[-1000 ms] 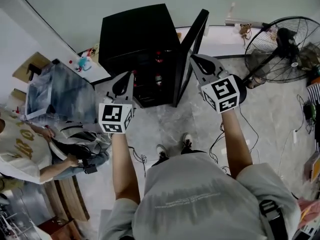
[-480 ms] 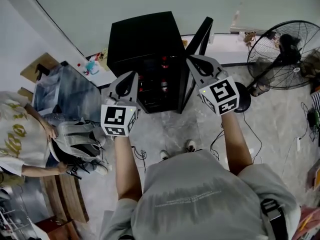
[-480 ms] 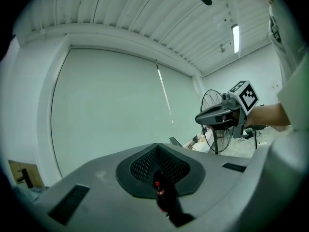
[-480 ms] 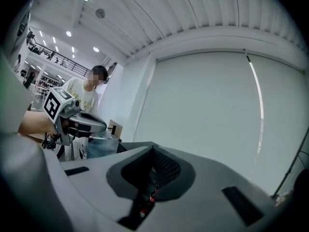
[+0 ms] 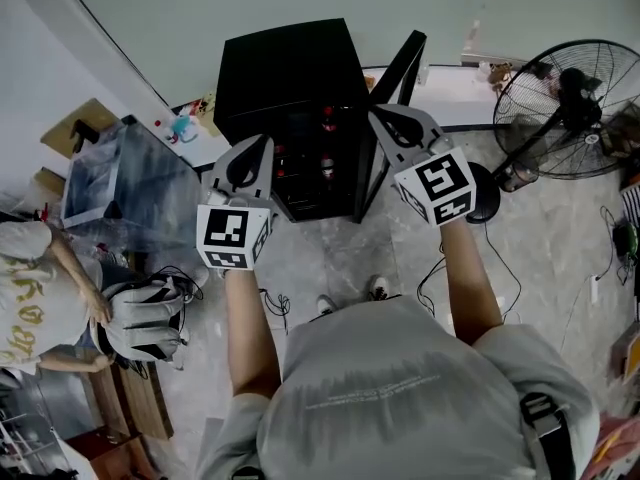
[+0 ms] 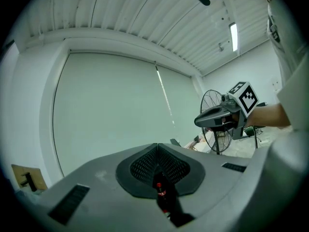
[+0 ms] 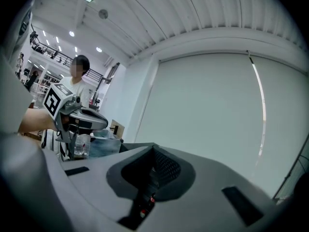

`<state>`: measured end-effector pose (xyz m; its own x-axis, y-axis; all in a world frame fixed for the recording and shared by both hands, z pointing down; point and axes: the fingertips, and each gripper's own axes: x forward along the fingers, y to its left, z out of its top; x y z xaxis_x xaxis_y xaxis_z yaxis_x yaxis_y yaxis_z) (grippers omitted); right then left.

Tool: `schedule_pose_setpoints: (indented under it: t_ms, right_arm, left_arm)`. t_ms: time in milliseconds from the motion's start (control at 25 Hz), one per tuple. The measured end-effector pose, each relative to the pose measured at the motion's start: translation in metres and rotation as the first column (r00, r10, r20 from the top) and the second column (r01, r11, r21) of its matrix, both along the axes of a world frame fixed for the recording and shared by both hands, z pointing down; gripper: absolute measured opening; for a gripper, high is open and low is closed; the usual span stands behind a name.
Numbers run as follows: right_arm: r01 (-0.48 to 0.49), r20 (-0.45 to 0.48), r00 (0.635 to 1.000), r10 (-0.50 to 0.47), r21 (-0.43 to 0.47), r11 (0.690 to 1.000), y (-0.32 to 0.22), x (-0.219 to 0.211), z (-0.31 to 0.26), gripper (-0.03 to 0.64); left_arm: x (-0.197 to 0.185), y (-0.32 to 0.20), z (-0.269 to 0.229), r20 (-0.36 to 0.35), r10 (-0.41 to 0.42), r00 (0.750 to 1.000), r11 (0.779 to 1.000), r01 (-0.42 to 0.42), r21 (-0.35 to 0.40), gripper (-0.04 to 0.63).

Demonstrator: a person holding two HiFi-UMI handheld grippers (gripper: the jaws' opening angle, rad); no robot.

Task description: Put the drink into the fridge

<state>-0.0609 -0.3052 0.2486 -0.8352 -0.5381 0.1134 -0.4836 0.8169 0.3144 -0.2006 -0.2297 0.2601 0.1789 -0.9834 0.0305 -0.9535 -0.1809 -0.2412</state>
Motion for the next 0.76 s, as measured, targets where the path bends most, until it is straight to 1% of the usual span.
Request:
schedule_pose_setpoints:
  t_ms: [400, 760]
  right_arm:
    - [-0.006, -0.002, 1.000, 0.006, -0.008, 1.000, 0.0037, 0.0043, 0.0025, 0.000]
    - [-0.006, -0.002, 1.000, 0.006, -0.007, 1.000, 0.0016, -0.0015, 0.0065, 0.000]
  left_arm:
    - [0.0031, 0.0036, 0.0021, 0.000, -0.001, 1.000, 1.000, 0.001, -0.008, 0.014]
    - [-0.0009, 0.0021, 0.0056, 0.002, 0.001, 1.000, 1.000, -0.001, -0.007, 0.014]
